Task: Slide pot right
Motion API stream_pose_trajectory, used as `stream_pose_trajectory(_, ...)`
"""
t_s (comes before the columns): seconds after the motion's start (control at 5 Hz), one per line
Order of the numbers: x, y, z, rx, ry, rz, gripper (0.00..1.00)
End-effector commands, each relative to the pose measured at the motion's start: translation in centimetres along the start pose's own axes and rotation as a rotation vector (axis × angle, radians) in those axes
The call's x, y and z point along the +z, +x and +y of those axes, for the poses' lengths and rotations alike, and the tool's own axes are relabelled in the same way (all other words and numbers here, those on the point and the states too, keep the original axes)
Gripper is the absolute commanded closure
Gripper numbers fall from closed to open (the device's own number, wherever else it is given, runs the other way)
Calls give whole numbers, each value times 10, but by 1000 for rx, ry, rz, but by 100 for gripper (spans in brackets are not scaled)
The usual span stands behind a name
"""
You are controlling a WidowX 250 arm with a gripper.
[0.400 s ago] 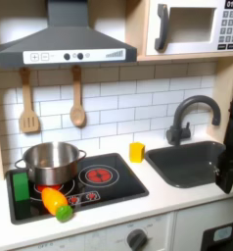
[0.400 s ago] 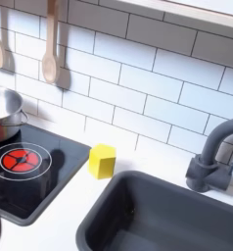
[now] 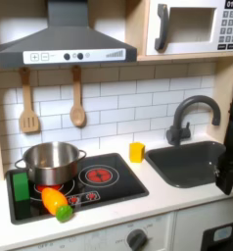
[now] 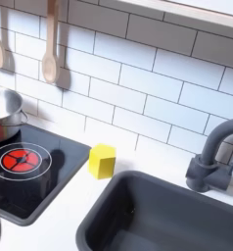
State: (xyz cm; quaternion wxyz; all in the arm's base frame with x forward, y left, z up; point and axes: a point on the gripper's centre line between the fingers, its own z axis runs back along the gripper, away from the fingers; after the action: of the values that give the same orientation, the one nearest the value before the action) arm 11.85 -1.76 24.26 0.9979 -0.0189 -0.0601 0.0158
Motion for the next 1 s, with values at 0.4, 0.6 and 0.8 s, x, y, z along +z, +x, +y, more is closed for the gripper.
stream_pose_trajectory(0.4,-20,71,30,67,26,-10,0)
stream_pose_trajectory(0.6,-22,85,35,87,32,-20,0)
stream_pose_trajectory(0.8,-24,101,42,107,37,-27,0)
